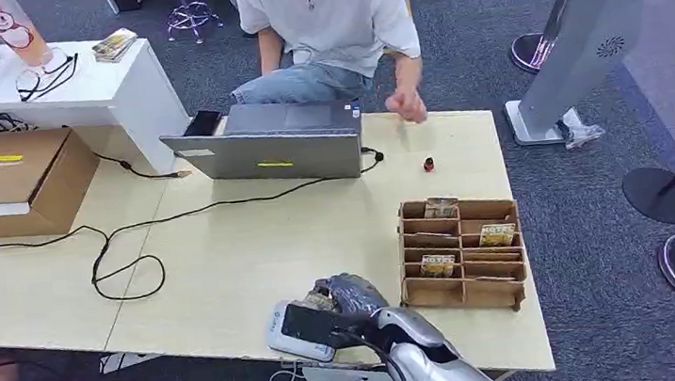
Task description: Pass the card to the sensor for recognition and then transmit it.
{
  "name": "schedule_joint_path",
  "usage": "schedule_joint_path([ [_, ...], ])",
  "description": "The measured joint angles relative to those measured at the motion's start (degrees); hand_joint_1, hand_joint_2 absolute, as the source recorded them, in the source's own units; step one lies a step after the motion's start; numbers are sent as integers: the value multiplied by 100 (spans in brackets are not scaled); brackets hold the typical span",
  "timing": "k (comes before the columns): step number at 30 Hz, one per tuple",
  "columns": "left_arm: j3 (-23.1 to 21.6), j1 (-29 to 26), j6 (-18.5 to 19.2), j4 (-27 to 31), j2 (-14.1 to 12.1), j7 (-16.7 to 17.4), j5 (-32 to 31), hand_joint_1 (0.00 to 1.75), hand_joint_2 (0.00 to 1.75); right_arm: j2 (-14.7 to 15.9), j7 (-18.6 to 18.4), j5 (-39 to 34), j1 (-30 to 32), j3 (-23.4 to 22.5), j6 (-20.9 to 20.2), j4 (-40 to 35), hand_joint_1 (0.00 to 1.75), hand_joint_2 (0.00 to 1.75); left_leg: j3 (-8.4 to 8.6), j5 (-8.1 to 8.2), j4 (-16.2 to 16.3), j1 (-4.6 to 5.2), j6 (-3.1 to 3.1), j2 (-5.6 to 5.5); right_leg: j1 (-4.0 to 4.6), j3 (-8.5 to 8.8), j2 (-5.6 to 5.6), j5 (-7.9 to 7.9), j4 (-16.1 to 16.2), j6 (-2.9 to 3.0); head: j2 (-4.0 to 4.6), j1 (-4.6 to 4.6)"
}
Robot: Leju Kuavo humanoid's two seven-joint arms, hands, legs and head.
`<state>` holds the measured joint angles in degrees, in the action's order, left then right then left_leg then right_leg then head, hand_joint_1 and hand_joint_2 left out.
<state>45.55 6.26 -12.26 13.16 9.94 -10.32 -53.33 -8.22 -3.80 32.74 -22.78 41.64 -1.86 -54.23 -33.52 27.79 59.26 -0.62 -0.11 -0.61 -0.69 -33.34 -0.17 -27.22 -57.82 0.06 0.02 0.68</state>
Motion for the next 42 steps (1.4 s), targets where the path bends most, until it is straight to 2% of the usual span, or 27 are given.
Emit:
schedule_joint_path([
  [12,2,0,-9,0,-2,0,63,0,0,-133,-275,719,-157,212,227,295,175,175,1,0,0,0,0,0,0,0,0,0,0,0,0,2],
  [42,0,-1,-46,0,-7,-9,190,0,0,-282,-321,1430,-187,262,221,492,175,175,2,0,0,0,0,0,0,0,-1,0,0,0,0,2],
])
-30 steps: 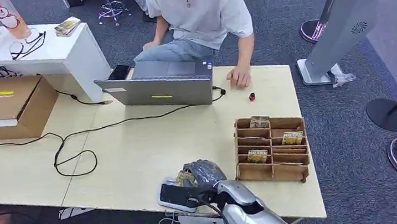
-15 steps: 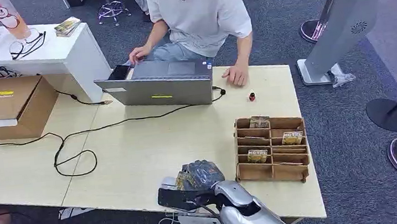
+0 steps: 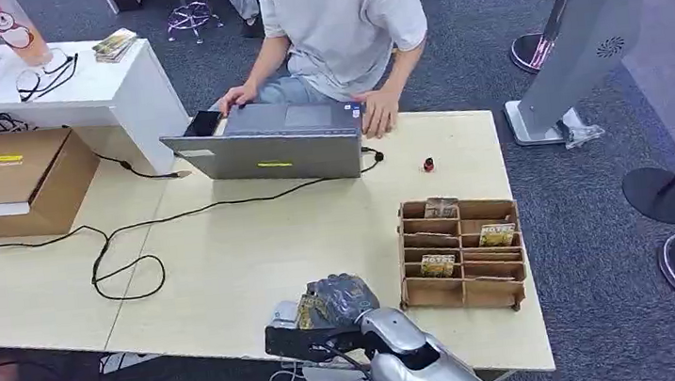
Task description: Pass the card to the sensor for recognition and then transmit it.
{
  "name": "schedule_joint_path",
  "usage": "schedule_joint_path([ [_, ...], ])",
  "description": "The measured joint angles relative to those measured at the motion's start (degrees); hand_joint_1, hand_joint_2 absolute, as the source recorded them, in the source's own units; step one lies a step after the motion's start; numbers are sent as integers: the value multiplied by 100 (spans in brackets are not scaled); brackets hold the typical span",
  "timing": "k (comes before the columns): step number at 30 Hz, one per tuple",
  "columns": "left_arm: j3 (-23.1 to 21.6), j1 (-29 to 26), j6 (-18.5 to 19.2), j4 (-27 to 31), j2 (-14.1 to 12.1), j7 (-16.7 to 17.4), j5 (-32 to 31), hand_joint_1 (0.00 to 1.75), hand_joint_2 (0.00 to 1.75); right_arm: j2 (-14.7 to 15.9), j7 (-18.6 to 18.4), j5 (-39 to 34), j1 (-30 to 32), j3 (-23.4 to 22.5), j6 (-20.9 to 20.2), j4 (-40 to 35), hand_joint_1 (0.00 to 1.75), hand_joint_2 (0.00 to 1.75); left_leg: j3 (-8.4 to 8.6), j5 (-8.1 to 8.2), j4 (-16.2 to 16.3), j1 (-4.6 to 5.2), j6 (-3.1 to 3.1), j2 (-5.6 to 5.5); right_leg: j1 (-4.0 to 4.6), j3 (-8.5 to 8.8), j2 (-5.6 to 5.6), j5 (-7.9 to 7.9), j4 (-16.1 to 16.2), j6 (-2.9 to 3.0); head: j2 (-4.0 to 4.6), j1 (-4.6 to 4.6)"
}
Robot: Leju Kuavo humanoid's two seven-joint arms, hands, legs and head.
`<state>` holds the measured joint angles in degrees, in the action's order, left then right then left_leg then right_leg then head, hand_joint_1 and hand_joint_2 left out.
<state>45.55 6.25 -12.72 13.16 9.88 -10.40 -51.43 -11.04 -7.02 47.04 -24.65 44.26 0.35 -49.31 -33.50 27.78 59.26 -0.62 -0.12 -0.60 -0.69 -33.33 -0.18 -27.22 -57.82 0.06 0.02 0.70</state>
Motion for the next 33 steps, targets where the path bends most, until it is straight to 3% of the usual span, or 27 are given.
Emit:
schedule_joint_path([
  [33,-2,-4,26,0,-4,-13,26,0,0,-48,39,260,-3,24,118,44,175,175,0,0,0,0,0,0,0,0,0,0,0,0,0,-2],
])
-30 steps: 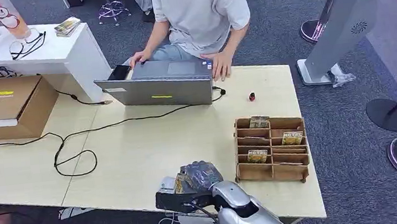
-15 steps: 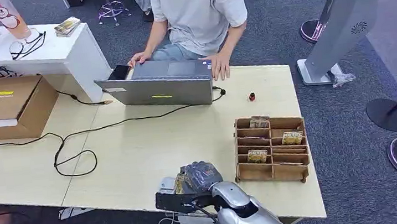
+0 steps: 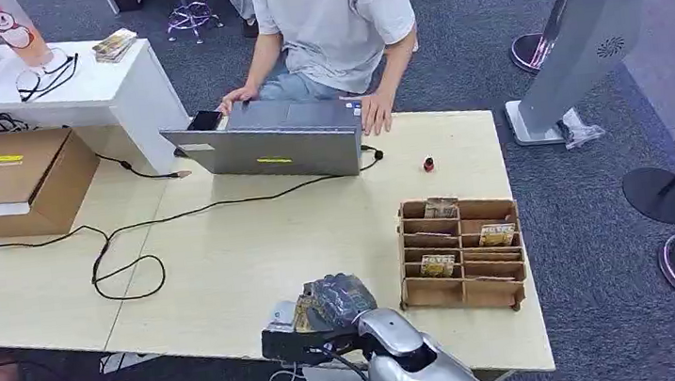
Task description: Pass the card to the sensor for recognition and then transmit it.
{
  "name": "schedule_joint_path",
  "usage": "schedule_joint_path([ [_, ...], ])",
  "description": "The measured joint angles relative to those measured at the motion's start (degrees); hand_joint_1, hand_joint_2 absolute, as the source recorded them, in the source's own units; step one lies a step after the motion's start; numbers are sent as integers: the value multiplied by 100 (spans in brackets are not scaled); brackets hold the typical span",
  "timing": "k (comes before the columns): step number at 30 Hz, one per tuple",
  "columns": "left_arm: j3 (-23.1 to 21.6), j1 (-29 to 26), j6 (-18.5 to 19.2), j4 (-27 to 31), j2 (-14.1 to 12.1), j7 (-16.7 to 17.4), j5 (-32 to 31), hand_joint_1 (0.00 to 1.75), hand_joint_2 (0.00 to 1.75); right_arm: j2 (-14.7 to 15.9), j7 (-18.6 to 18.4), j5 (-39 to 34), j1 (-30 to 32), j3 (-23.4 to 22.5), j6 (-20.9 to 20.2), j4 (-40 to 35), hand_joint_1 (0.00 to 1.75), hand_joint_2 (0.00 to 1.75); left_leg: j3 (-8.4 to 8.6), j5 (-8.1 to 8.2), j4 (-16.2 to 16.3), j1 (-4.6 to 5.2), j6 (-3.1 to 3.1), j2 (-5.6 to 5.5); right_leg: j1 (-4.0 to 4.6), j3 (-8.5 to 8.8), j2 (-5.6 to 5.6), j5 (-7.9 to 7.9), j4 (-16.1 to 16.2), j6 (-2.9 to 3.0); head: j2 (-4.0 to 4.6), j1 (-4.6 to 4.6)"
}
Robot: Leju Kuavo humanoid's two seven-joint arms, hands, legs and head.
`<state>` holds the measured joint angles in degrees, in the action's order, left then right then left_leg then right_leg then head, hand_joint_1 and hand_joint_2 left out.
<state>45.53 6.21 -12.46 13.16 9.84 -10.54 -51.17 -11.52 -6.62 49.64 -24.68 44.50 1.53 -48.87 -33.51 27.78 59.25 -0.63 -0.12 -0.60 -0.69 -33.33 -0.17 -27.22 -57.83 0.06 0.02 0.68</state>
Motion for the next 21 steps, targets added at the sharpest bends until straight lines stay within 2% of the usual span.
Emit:
schedule_joint_path([
  [5,-2,-2,0,0,0,-22,26,0,0,0,-9,43,1,37,46,-37,175,175,0,0,0,0,0,0,0,0,0,0,0,0,0,0],
  [8,-2,-2,2,0,0,-22,33,0,0,0,90,-184,2,35,55,-114,175,175,1,0,0,0,0,1,0,0,-1,0,0,0,0,0],
  [13,-7,-2,-2,0,0,-24,35,0,0,9,324,-785,12,-59,-250,-341,175,175,1,0,0,0,0,1,0,-1,-1,0,0,0,0,2],
  [19,-7,-2,-4,0,0,-24,35,0,0,11,335,-814,12,-64,-263,-350,175,175,1,0,0,0,0,1,0,-1,-1,0,0,0,0,2],
  [21,-11,-2,-26,0,2,-28,35,0,0,24,422,-1052,18,-103,-394,-420,175,175,1,0,0,0,0,1,0,-2,-1,0,0,0,0,0],
])
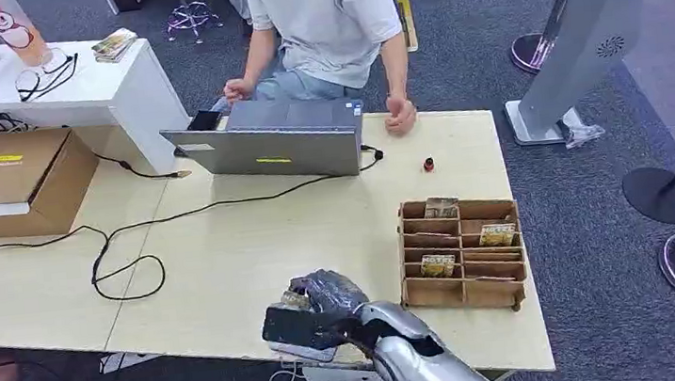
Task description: Pass the card to the sensor for recognition and then transmit it.
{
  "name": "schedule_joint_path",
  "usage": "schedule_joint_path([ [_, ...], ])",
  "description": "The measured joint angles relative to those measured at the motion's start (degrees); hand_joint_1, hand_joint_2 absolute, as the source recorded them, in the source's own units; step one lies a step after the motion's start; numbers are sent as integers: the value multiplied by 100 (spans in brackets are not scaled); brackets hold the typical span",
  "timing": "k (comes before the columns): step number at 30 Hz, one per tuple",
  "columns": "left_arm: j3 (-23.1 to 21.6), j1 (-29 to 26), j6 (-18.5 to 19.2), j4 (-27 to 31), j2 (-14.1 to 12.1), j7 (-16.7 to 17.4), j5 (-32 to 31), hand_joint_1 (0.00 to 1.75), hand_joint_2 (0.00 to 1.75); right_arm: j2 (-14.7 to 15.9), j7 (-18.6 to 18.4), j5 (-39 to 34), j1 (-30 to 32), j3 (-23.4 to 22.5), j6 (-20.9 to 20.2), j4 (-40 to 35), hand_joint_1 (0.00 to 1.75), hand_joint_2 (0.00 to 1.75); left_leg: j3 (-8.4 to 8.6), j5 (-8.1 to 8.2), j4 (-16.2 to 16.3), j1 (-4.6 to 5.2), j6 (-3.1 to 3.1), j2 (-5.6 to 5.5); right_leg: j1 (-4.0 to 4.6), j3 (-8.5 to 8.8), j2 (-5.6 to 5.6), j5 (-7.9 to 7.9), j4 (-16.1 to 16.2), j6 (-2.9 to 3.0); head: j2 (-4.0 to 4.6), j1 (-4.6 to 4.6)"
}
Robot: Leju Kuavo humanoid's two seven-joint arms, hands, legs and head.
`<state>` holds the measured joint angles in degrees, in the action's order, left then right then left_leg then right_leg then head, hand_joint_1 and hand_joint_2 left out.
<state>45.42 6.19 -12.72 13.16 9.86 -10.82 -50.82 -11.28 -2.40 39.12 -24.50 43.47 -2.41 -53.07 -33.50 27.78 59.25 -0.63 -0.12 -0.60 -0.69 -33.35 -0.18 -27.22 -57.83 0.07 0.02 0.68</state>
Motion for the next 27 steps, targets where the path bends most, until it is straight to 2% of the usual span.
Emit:
schedule_joint_path([
  [1,0,0,-4,0,0,-2,0,0,0,6,30,-96,4,-21,-47,-26,175,175,0,0,0,0,0,0,0,0,0,0,0,0,0,2],
  [4,-44,1,-52,0,7,-4,0,0,0,151,474,-1416,72,-391,-581,-479,175,175,-1,0,0,1,0,0,0,-1,0,0,0,0,0,2],
  [5,-70,1,-57,0,7,-9,0,0,0,190,533,-1585,79,-430,-622,-561,175,175,-1,0,0,1,0,0,0,-1,0,0,0,0,0,0],
  [19,-149,-12,44,0,-26,-59,4,0,0,483,1173,-3180,263,-811,-1007,-1381,175,175,-2,0,0,0,0,0,0,-1,0,0,0,0,0,2],
  [27,-149,-39,35,0,-39,-101,26,0,0,605,1289,-3706,442,-1045,-1147,-1864,175,175,-2,0,0,0,0,0,0,-1,0,0,0,0,0,2],
])
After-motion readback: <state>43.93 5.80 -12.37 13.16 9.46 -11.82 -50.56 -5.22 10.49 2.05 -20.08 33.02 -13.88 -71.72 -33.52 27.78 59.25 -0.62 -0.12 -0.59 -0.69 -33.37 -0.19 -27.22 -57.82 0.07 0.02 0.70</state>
